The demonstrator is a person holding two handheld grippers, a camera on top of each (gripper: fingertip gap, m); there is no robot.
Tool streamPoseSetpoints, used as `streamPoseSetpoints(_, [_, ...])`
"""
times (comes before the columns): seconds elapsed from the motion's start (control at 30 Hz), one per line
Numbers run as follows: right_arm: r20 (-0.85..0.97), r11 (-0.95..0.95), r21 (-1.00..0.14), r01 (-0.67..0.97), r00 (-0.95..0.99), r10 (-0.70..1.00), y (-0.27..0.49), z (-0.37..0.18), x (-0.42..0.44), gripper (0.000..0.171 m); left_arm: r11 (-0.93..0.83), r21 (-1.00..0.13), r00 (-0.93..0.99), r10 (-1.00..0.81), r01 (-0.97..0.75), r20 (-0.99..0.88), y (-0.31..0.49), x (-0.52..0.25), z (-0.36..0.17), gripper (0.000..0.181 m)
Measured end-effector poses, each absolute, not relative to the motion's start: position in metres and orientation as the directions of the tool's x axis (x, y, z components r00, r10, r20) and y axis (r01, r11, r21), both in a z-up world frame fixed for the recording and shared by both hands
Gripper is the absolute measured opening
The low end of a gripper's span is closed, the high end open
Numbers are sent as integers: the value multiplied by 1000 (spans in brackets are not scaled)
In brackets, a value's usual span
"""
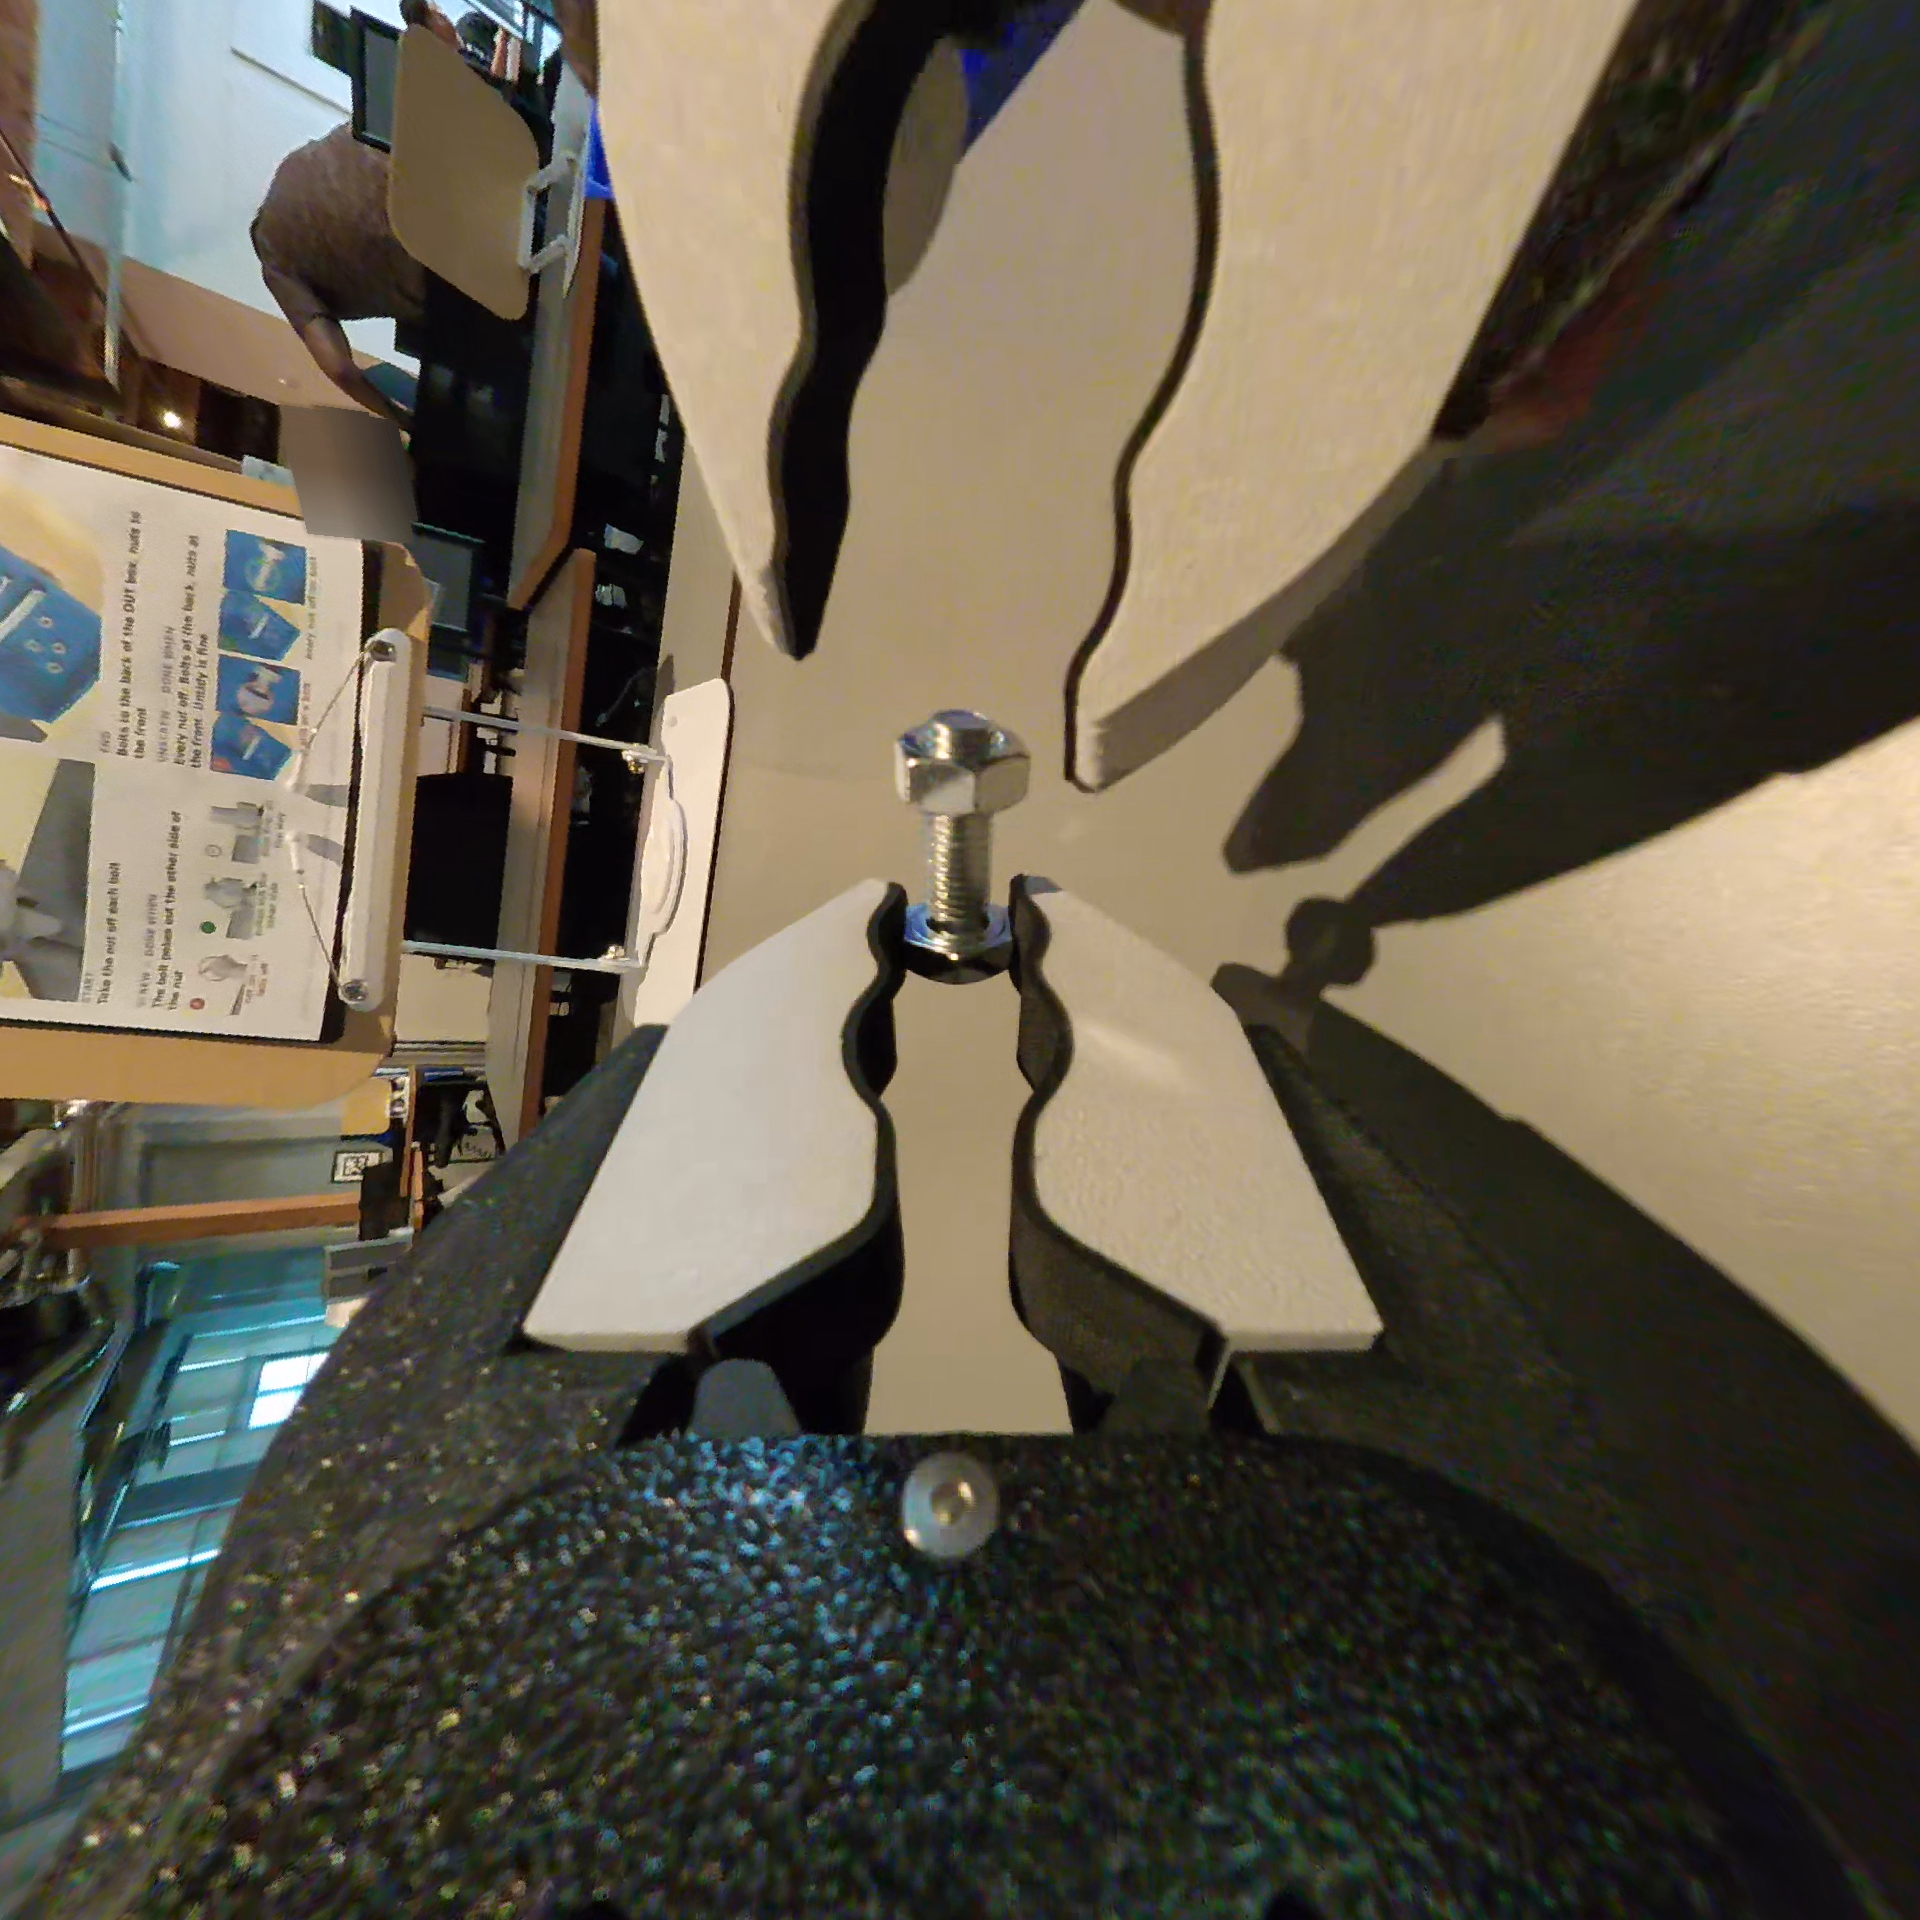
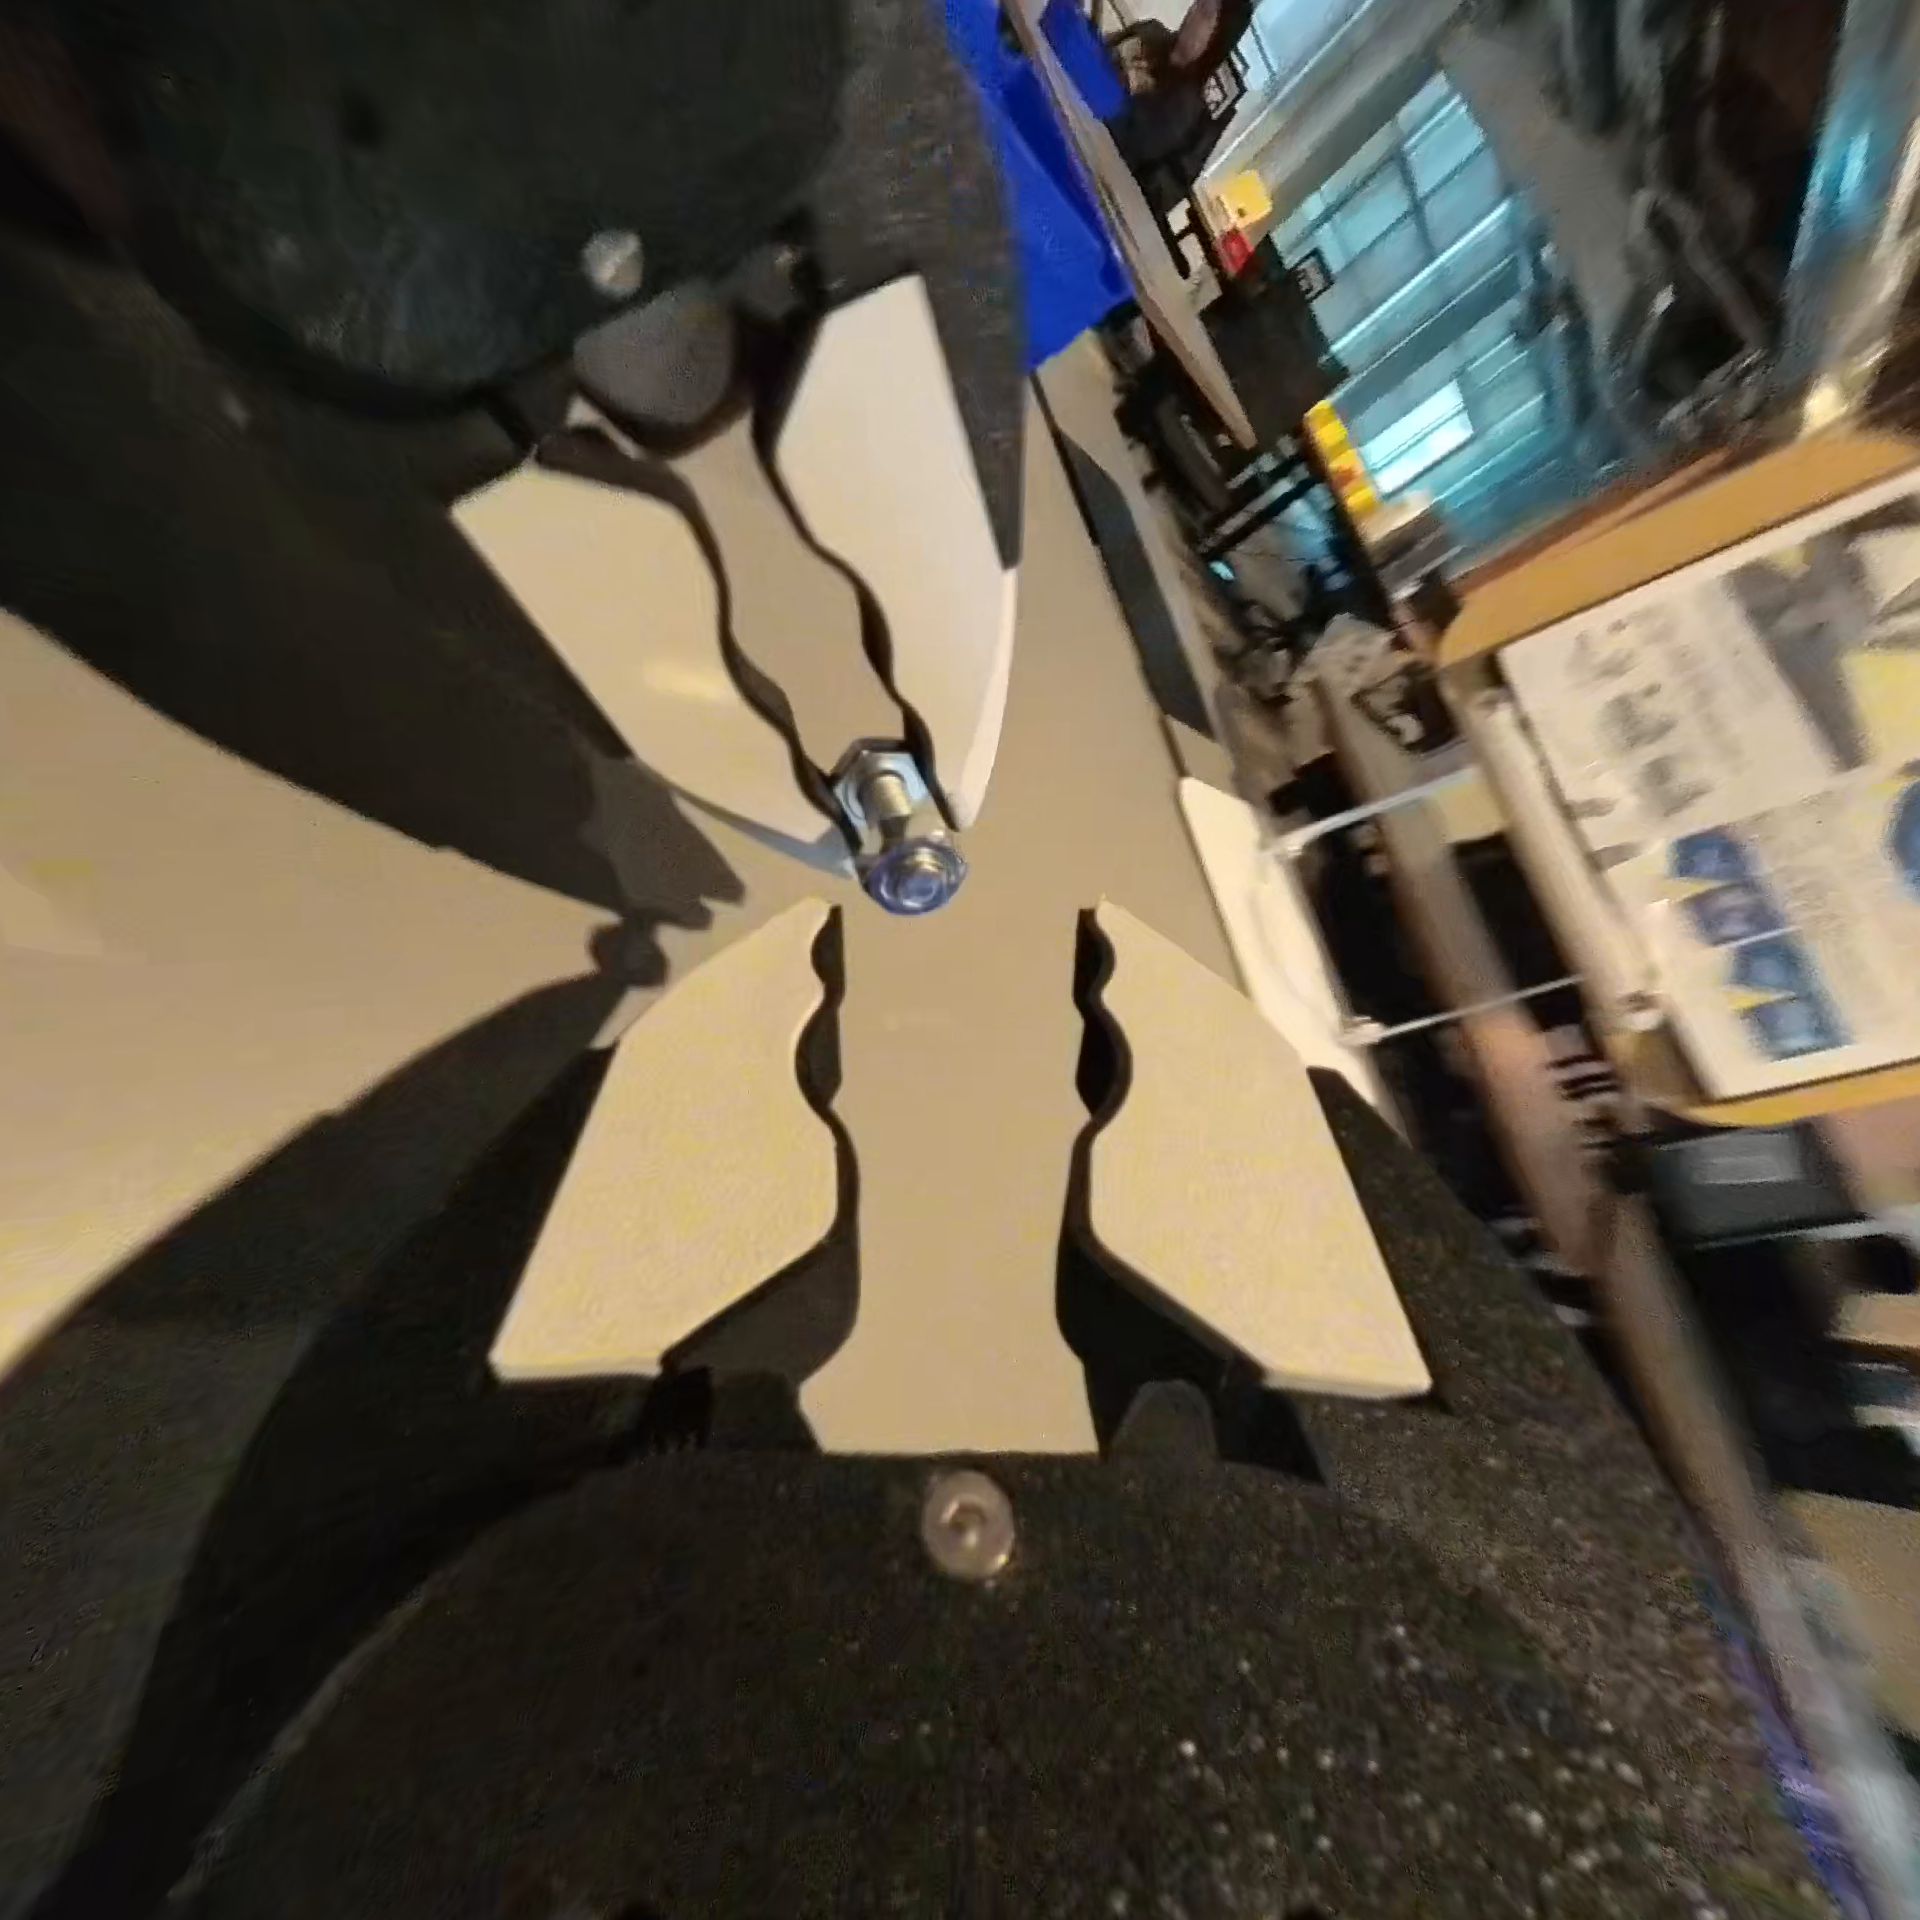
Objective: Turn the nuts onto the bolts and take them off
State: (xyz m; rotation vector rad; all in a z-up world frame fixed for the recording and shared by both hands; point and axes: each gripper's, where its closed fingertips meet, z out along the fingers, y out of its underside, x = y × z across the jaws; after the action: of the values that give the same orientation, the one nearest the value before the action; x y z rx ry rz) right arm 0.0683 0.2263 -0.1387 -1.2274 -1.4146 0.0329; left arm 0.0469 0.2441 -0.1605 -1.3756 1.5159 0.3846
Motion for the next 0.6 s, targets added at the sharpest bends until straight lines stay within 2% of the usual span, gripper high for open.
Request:
streamPoseSetpoints(0.1, [825, 515, -490, 703, 183, 535, 228, -142, 69, 40, 313, -348, 131, -548, -884, -826, 243, 48, -163, 19])
streamPoseSetpoints(0.17, [850, 548, -443, 710, 137, 509, 225, -146, 66, 34, 321, -333, 117, -541, -887, -833, 242, 50, -164, 19])
streamPoseSetpoints(0.23, [858, 572, -423, 703, 108, 503, 220, -148, 64, 22, 327, -317, 105, -528, -890, -842, 241, 51, -163, 19])
streamPoseSetpoints(0.33, [823, 525, -475, 706, 145, 550, 221, -149, 63, 19, 326, -273, 87, -487, -905, -869, 243, 49, -161, 19])
streamPoseSetpoints(0.4, [677, 389, -641, 661, 248, 693, 222, -152, 60, 19, 314, -231, 69, -452, -921, -889, 246, 45, -160, 19])
streamPoseSetpoints(0.47, [370, 138, -838, 528, 364, 855, 221, -153, 56, 19, 305, -186, 47, -411, -934, -910, 248, 42, -158, 19])
streamPoseSetpoints(0.5, [186, -3, -899, 438, 388, 903, 220, -152, 54, 19, 302, -178, 46, -398, -936, -916, 248, 41, -157, 19])
streamPoseSetpoints(0.6, [-230, -307, -927, 217, 319, 919, 218, -146, 53, 19, 300, -213, 78, -404, -930, -911, 248, 42, -153, 18])
